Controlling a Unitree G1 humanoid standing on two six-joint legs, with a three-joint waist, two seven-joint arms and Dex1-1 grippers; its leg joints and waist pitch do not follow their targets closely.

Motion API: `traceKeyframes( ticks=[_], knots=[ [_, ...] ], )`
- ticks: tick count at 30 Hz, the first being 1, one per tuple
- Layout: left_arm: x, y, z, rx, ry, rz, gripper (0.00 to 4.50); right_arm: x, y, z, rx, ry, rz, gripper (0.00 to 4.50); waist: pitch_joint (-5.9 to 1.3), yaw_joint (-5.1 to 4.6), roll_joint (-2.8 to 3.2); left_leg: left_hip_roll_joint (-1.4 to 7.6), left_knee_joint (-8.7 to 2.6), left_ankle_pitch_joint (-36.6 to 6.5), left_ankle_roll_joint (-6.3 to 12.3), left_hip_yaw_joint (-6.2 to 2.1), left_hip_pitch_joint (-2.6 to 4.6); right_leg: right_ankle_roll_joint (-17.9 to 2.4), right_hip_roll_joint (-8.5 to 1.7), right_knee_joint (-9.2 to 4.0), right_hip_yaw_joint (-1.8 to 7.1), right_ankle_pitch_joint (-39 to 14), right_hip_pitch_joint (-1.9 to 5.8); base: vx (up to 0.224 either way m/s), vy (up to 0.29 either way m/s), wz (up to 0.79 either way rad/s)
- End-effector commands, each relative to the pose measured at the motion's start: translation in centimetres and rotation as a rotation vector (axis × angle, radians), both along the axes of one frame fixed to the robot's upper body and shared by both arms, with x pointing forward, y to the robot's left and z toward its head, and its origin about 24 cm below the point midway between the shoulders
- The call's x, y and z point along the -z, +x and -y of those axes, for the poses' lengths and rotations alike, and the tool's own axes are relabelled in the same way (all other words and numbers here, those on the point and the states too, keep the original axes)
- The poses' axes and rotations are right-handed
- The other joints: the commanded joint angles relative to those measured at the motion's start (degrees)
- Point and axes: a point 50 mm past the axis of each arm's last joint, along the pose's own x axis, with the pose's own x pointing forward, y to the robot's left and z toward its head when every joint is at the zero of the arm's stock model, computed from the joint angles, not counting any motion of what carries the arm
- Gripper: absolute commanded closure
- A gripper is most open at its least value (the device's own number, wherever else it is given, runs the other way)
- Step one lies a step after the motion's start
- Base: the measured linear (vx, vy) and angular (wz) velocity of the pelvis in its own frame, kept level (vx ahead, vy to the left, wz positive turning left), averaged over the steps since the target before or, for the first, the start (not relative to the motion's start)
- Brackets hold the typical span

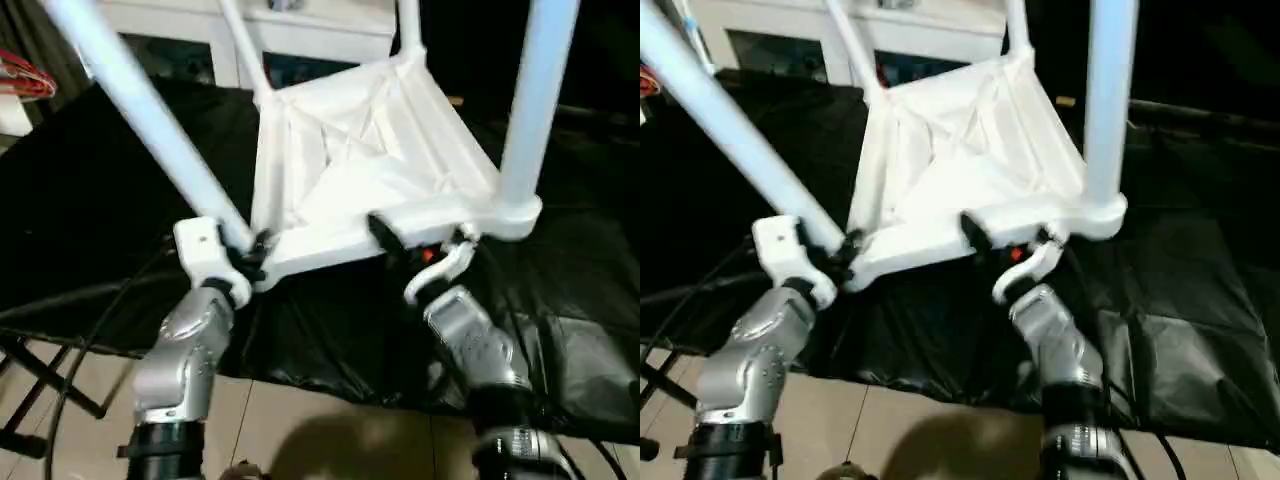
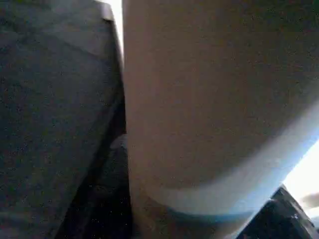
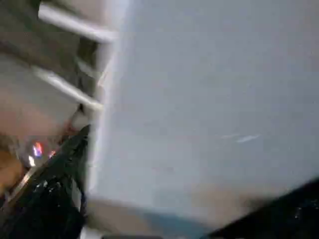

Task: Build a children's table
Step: Flip table

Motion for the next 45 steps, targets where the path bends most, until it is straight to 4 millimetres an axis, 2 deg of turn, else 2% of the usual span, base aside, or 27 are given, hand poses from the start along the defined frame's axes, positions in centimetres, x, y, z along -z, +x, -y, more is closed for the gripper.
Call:
traceKeyframes(
  ticks=[1,2,5,6,8,12,15,18,20,23,24,25,26,28,29,31,32,34,35,37,38,39,40,41,43,44,45],
  knots=[
    [-0.1,-0.6,2.5,0.140,-0.096,-0.003,2.30,0.1,0.4,0.4,0.031,0.052,-0.018,0.00,-3.36,0.10,0.01,5.07,-4.87,0.4,2.63,-2.12,0.17,-14.8,-6.45,-3.09,3.30,2.6,2.62,0.000,0.000,0.00],
    [-0.1,-0.6,2.6,0.150,-0.092,0.000,2.30,0.1,0.5,0.5,0.036,0.060,-0.017,0.18,-3.48,0.08,-0.17,5.12,-4.84,0.8,3.15,-2.10,0.15,-14.9,-6.47,-3.09,3.23,2.8,2.71,0.000,0.000,0.00],
    [-0.1,-0.7,2.8,0.169,-0.083,0.006,2.30,0.0,0.7,0.7,0.048,0.081,-0.016,0.45,-3.50,0.18,-0.07,5.13,-4.70,1.9,4.13,-2.05,0.16,-14.9,-6.40,-3.00,3.11,3.0,2.55,0.000,0.000,0.00],
    [-0.1,-0.8,2.9,0.185,-0.061,0.014,2.30,-0.1,0.9,0.9,0.059,0.097,-0.019,0.54,-3.54,0.22,-0.39,5.13,-4.67,2.0,4.38,-2.03,0.17,-14.8,-6.38,-3.02,3.09,3.0,2.59,0.000,0.000,0.00],
    [0.0,-1.0,3.2,0.220,-0.021,0.031,2.30,0.0,1.1,1.3,0.077,0.120,-0.025,0.74,-3.53,0.28,-0.12,5.16,-4.68,1.8,4.62,-1.99,0.25,-14.8,-6.38,-3.06,3.04,1.6,2.38,0.000,0.000,0.00],
    [0.0,-1.2,3.3,0.247,0.010,0.045,2.30,0.0,1.4,1.7,0.097,0.146,-0.027,1.07,-3.61,0.21,-0.15,5.11,-4.57,2.5,4.72,-1.94,0.19,-15.0,-6.33,-2.93,3.01,2.0,2.38,0.000,0.000,0.00],
    [0.0,-1.2,3.4,0.250,0.016,0.050,2.30,-0.1,1.5,1.9,0.099,0.149,-0.024,1.33,-3.77,0.24,-0.29,4.95,-4.30,3.9,5.45,-1.91,-0.07,-15.4,-6.32,-2.65,3.01,3.9,2.45,0.000,0.000,0.00],
    [-0.1,-1.1,3.4,0.248,0.014,0.061,2.30,-0.2,1.6,2.1,0.102,0.149,-0.016,1.58,-4.12,0.41,-0.45,4.74,-3.79,6.5,7.01,-1.80,-0.42,-16.0,-6.16,-2.13,2.96,7.6,2.34,0.000,0.000,0.00],
    [-0.2,-1.1,3.4,0.246,0.011,0.068,2.30,-0.3,1.7,2.2,0.104,0.155,-0.010,1.87,-3.94,0.38,-0.42,4.85,-3.84,5.9,7.68,-1.80,-0.49,-16.3,-6.15,-2.26,2.89,6.6,2.18,0.000,0.000,0.00],
    [-0.2,-1.0,3.4,0.246,0.007,0.070,2.30,-0.4,1.8,2.3,0.108,0.156,-0.007,2.12,-3.92,0.33,-0.45,4.97,-3.89,4.5,7.25,-1.70,-0.31,-16.1,-6.09,-2.50,2.90,3.4,2.04,0.000,0.000,0.00],
    [-0.1,-0.9,3.3,0.246,0.008,0.070,2.30,-0.5,1.8,2.5,0.114,0.157,-0.003,2.12,-3.91,0.27,-0.63,4.96,-3.90,4.4,7.25,-1.67,-0.33,-16.0,-6.06,-2.52,2.91,3.3,2.06,0.000,0.000,0.00],
    [-0.1,-0.9,3.3,0.260,-0.008,0.069,1.95,-0.6,1.9,2.7,0.124,0.157,0.000,2.31,-3.92,0.32,-0.53,4.95,-3.92,4.5,7.19,-1.71,-0.35,-15.9,-6.08,-2.49,2.89,3.2,2.05,0.000,0.000,0.00],
    [-0.1,-0.9,3.3,0.266,-0.016,0.069,1.95,-0.6,1.9,2.7,0.128,0.157,0.001,2.31,-3.94,0.36,-0.53,4.93,-3.89,4.6,7.20,-1.68,-0.24,-15.8,-6.05,-2.48,2.89,3.1,1.98,0.000,0.000,0.00],
    [-0.1,-1.0,3.0,0.285,-0.018,0.071,1.60,-0.8,1.9,3.0,0.134,0.146,0.012,2.37,-3.98,0.42,-0.55,4.93,-3.89,4.7,6.96,-1.66,-0.25,-16.0,-6.16,-2.37,2.87,3.1,2.01,0.000,0.000,0.00],
    [-0.1,-1.1,2.8,0.298,-0.013,0.073,1.57,-1.0,1.9,3.2,0.137,0.134,0.019,2.40,-4.03,0.52,-0.13,4.86,-3.80,5.2,6.85,-1.69,-0.24,-16.1,-6.08,-2.23,2.86,3.8,1.91,0.000,0.000,0.00],
    [-0.1,-1.3,2.2,0.316,0.009,0.078,1.48,-1.3,1.9,3.5,0.143,0.112,0.037,2.41,-4.21,0.52,-0.46,4.76,-3.67,6.6,7.24,-1.71,-0.37,-16.3,-5.92,-1.95,2.80,5.7,2.00,0.000,0.000,0.00],
    [0.0,-1.5,1.6,0.333,0.025,0.077,1.32,-1.5,2.0,3.8,0.164,0.095,0.042,2.42,-4.26,0.48,0.01,4.69,-3.50,7.3,7.74,-1.74,-0.35,-16.3,-5.75,-1.88,2.75,7.1,1.77,0.000,0.000,0.00],
    [0.4,-2.2,0.7,0.380,0.073,0.070,1.21,-2.0,2.1,4.5,0.200,0.071,0.058,2.42,-4.27,0.49,-0.09,4.68,-3.39,7.8,8.31,-1.64,-0.46,-16.7,-5.83,-1.72,2.78,8.3,1.83,0.000,0.000,0.00],
    [0.4,-2.2,0.7,0.380,0.073,0.070,1.14,-2.0,2.1,4.5,0.200,0.071,0.058,2.42,-4.24,0.57,0.25,4.70,-3.38,7.2,8.40,-1.66,-0.40,-16.4,-5.77,-1.81,2.79,7.6,1.67,0.000,0.000,0.00],
    [1.1,-3.2,-0.3,0.454,0.141,0.042,1.04,-2.5,2.1,5.1,0.239,0.051,0.074,2.42,-4.21,0.74,0.39,4.69,-3.40,6.7,8.15,-1.73,-0.44,-15.9,-5.77,-1.77,2.86,6.8,1.65,0.000,0.000,0.00],
    [1.5,-4.1,-1.0,0.509,0.181,0.016,0.94,-2.9,2.1,5.6,0.275,0.023,0.082,2.42,-4.23,0.87,0.93,4.69,-3.43,6.1,7.83,-1.73,-0.28,-15.6,-5.59,-1.75,2.75,5.8,1.35,0.000,0.000,0.00],
    [1.7,-4.7,-1.5,0.555,0.205,-0.003,0.85,-3.1,2.0,6.0,0.299,0.009,0.089,2.42,-4.20,0.91,1.08,4.83,-3.51,5.6,7.61,-1.73,-0.10,-15.4,-5.56,-1.84,2.73,5.1,1.22,0.000,0.000,0.00],
    [1.8,-5.2,-1.8,0.585,0.217,-0.015,0.74,-3.3,1.9,6.3,0.312,0.001,0.093,2.42,-4.06,0.69,0.80,4.80,-3.65,4.9,7.26,-1.55,-0.19,-15.2,-5.32,-1.87,2.74,4.2,1.24,0.000,0.000,0.00],
    [1.7,-5.6,-2.0,0.606,0.217,-0.019,0.74,-3.6,1.8,6.7,0.339,-0.017,0.102,2.42,-4.09,1.05,1.35,4.83,-3.58,4.0,6.59,-1.37,0.32,-15.2,-5.21,-1.98,2.74,3.3,0.78,0.000,0.000,0.00],
    [1.0,-5.9,-2.0,0.628,0.212,0.005,0.51,-4.0,1.5,7.5,0.375,-0.050,0.112,2.42,-4.03,1.61,1.56,4.99,-3.69,3.4,5.51,-1.22,0.29,-15.2,-5.15,-2.04,2.80,3.1,0.73,0.000,0.000,0.00],
    [0.8,-6.0,-2.0,0.633,0.210,0.013,0.41,-4.2,1.5,7.7,0.383,-0.063,0.115,2.42,-3.98,1.88,1.67,5.07,-3.70,2.5,4.82,-0.98,0.46,-15.2,-5.08,-2.11,2.81,3.2,0.46,0.000,0.000,0.00],
    [0.3,-6.0,-1.7,0.649,0.220,0.052,0.36,-4.5,1.3,8.0,0.396,-0.106,0.124,2.42,-3.98,1.88,1.67,5.07,-3.70,2.5,4.82,-0.98,0.46,-15.2,-5.08,-2.11,2.81,3.2,0.46,0.000,0.000,0.00]
  ],
)
